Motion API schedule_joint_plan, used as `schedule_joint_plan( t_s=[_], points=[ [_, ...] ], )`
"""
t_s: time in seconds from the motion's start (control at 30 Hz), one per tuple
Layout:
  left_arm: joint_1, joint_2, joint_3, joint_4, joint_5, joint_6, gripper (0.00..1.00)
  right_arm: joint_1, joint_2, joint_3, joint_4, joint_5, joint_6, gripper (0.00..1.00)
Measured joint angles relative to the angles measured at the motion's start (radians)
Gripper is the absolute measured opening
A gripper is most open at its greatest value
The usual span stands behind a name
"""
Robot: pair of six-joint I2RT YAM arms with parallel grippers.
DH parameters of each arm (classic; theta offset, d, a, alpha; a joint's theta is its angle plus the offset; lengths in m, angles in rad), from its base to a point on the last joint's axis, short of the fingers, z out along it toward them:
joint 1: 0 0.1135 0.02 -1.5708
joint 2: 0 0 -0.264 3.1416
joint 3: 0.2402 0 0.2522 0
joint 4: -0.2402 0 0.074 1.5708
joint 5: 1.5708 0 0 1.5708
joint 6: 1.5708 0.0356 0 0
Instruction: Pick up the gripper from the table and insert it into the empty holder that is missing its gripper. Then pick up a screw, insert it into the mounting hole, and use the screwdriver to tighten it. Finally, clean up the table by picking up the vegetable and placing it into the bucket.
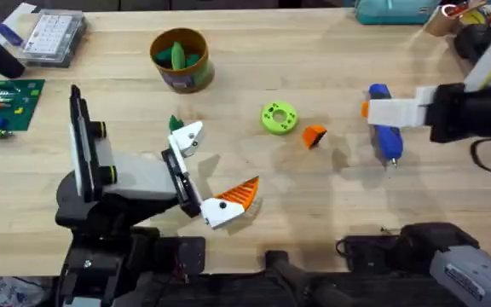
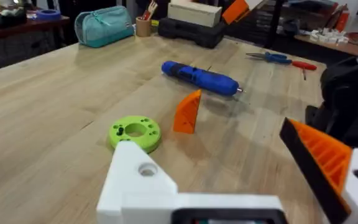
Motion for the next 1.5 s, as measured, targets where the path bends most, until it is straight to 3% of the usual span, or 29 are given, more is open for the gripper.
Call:
schedule_joint_plan(
  t_s=[0.2,0.43,0.63,1.0,1.5],
  points=[
    [0.000,0.000,0.000,0.000,0.000,0.000,0.992,0.117,0.054,0.001,-0.002,0.001,-0.004,0.955],
    [0.000,0.000,0.000,0.000,0.000,0.000,0.992,0.305,0.161,0.037,-0.011,0.083,0.002,0.955],
    [0.000,0.000,0.000,0.000,0.000,0.000,0.992,0.408,0.288,0.055,-0.010,0.146,0.003,0.955],
    [0.000,0.000,0.000,0.000,0.000,0.000,0.992,0.443,0.510,0.072,0.059,0.230,-0.002,0.955],
    [0.000,0.000,0.000,0.000,0.000,0.000,0.992,0.472,0.593,0.072,0.067,0.250,-0.017,0.925]
  ],
)
